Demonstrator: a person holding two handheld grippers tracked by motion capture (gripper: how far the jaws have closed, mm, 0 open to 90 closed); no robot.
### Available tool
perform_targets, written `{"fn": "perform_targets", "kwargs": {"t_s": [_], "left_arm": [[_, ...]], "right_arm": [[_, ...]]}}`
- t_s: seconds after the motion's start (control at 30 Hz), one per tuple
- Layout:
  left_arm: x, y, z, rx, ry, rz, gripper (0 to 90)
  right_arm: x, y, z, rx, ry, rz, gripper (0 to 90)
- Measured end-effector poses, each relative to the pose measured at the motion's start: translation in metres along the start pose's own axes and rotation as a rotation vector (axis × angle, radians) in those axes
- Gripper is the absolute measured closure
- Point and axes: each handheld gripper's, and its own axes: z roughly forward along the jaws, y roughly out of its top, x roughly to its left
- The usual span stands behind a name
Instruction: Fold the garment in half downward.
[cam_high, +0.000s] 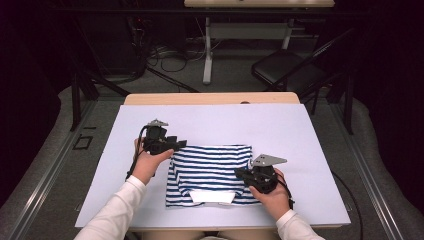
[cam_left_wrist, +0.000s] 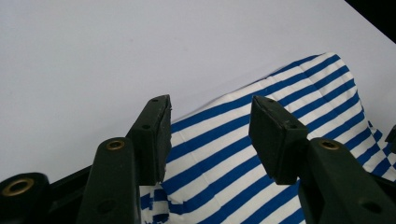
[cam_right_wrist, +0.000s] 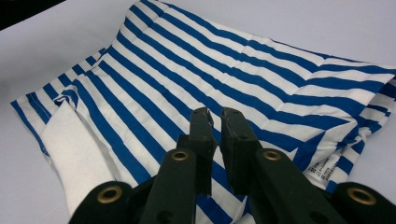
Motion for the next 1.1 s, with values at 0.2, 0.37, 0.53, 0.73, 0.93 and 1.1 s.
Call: {"fn": "perform_targets", "kwargs": {"t_s": [0.2, 0.37, 0.53, 0.73, 0.93, 1.1], "left_arm": [[0.008, 0.004, 0.004, -0.006, -0.008, -0.021, 49.2], [0.017, 0.004, 0.013, -0.003, -0.005, -0.038, 38.1], [0.025, 0.002, 0.021, 0.011, -0.014, -0.024, 23.6], [0.03, -0.001, 0.029, 0.04, -0.026, 0.007, 12.8], [0.032, -0.003, 0.038, 0.064, -0.002, 0.029, 3.4], [0.035, -0.004, 0.044, 0.091, 0.02, 0.057, 2.8]], "right_arm": [[0.0, 0.0, 0.0, 0.004, -0.001, -0.002, 82.9], [0.0, 0.0, 0.001, 0.002, 0.0, -0.001, 82.3], [0.0, 0.0, 0.001, 0.001, -0.001, -0.002, 81.7], [0.0, -0.001, 0.002, 0.005, -0.003, -0.004, 81.2], [0.001, -0.001, 0.002, 0.006, -0.005, -0.006, 81.1], [0.0, -0.001, 0.003, 0.006, -0.006, -0.003, 81.0]]}}
